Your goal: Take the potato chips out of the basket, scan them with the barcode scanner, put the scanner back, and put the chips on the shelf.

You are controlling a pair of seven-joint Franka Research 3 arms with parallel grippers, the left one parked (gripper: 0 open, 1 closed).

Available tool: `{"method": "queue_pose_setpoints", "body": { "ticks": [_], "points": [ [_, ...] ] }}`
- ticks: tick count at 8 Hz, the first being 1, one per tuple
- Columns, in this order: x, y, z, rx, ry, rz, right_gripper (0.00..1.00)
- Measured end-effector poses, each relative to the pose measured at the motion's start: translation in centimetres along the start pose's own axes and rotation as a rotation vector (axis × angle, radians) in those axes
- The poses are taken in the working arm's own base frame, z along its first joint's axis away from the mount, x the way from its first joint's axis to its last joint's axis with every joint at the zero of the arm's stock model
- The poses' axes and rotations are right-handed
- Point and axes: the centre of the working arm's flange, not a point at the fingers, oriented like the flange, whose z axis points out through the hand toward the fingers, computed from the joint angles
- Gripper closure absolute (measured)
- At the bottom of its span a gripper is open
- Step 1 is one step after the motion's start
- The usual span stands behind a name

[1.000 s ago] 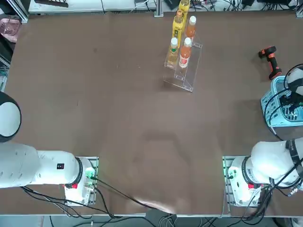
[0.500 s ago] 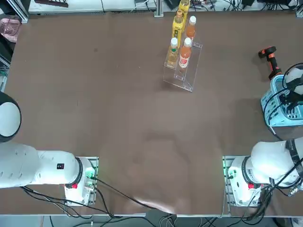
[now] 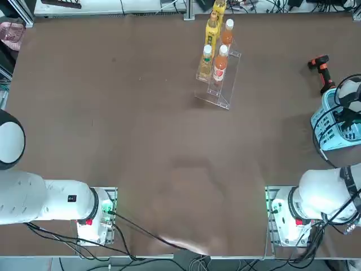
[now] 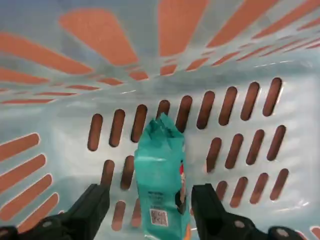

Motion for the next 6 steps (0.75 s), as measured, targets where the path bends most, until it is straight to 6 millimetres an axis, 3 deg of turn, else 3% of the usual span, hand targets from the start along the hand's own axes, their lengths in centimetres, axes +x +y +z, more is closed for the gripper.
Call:
{"method": "queue_pose_setpoints", "body": {
  "ticks": [6],
  "points": [
    [-0.36,0.42,0.02,0.003,-0.001,-0.009,0.0]
  ]
}}
